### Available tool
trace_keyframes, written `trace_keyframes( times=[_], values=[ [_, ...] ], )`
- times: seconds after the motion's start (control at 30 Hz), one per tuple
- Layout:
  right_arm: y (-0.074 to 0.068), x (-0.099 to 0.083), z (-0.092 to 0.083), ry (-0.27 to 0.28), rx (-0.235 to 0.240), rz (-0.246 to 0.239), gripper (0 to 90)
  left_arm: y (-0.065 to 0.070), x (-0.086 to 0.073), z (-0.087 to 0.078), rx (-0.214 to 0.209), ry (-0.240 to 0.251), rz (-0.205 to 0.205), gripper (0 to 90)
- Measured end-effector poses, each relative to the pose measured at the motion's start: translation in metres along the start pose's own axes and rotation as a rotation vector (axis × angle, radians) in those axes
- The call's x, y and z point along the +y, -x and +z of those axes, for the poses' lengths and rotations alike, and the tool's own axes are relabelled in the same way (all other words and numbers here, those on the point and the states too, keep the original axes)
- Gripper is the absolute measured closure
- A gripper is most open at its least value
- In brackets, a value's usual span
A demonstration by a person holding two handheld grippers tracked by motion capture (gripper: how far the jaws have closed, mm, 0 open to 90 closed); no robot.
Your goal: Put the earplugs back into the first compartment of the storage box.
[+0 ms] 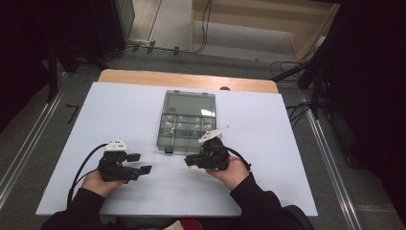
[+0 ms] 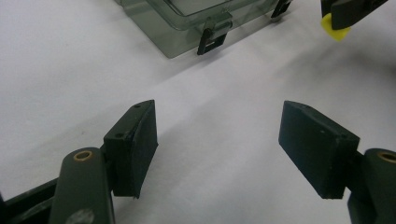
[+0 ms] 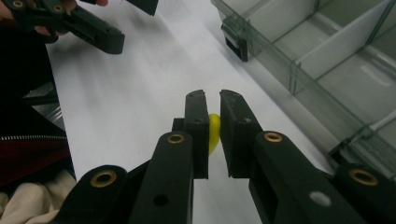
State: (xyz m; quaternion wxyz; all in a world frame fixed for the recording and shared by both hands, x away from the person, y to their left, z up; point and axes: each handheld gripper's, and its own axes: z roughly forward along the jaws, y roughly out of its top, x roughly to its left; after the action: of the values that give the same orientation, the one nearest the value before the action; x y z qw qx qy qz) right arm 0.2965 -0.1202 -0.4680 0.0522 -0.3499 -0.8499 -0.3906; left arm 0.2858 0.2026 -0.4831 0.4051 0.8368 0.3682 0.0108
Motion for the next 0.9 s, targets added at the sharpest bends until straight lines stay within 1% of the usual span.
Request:
trace_keyframes(
  times=[0.17, 0.23, 0.37, 0.4, 0.43, 0.5, 0.53, 0.63, 0.67, 0.7, 0.73, 0.83, 0.87, 0.9],
  values=[
    [0.002, 0.007, 0.001, -0.002, 0.001, -0.001, 79.5, 0.0, 0.0, 0.001, -0.001, 0.007, -0.002, 28.1],
    [0.002, 0.01, 0.0, 0.001, 0.008, 0.003, 79.5, 0.0, 0.0, 0.001, -0.001, 0.008, -0.002, 28.1],
    [0.003, 0.017, 0.0, 0.006, 0.01, -0.004, 79.5, 0.0, 0.0, 0.001, -0.001, 0.01, -0.004, 28.1],
    [0.004, 0.021, 0.001, 0.003, 0.024, 0.006, 79.5, 0.0, 0.0, 0.001, -0.001, 0.007, 0.0, 28.1],
    [0.004, 0.022, 0.001, 0.006, 0.027, 0.008, 79.5, 0.0, 0.0, 0.001, -0.004, 0.009, -0.002, 28.1],
    [0.004, 0.024, 0.001, 0.003, 0.025, 0.01, 79.5, -0.001, 0.0, 0.001, -0.002, 0.01, -0.001, 28.1],
    [0.005, 0.028, 0.001, 0.006, 0.028, 0.005, 79.5, -0.001, 0.0, 0.0, 0.0, 0.008, -0.003, 28.1],
    [0.005, 0.034, 0.001, 0.009, 0.025, 0.007, 79.5, -0.001, 0.0, 0.0, 0.0, 0.008, -0.001, 28.1],
    [0.006, 0.037, 0.001, 0.013, 0.025, 0.002, 79.5, 0.0, 0.0, 0.0, 0.005, -0.002, -0.001, 28.1],
    [0.006, 0.037, 0.001, 0.013, 0.025, 0.002, 79.5, 0.0, 0.0, 0.0, 0.005, -0.002, -0.001, 28.1],
    [0.006, 0.041, 0.001, 0.017, 0.022, 0.0, 79.4, -0.001, 0.0, 0.001, 0.0, 0.009, -0.003, 28.1],
    [0.006, 0.045, 0.001, 0.024, 0.021, -0.004, 79.5, -0.001, -0.001, 0.0, 0.001, 0.006, 0.003, 28.1],
    [0.007, 0.05, 0.0, 0.027, 0.018, -0.007, 79.5, -0.001, -0.001, 0.0, 0.002, 0.005, -0.001, 28.1],
    [0.007, 0.05, 0.0, 0.027, 0.018, -0.007, 79.5, -0.001, -0.001, 0.0, 0.002, 0.005, -0.001, 28.1]
  ],
)
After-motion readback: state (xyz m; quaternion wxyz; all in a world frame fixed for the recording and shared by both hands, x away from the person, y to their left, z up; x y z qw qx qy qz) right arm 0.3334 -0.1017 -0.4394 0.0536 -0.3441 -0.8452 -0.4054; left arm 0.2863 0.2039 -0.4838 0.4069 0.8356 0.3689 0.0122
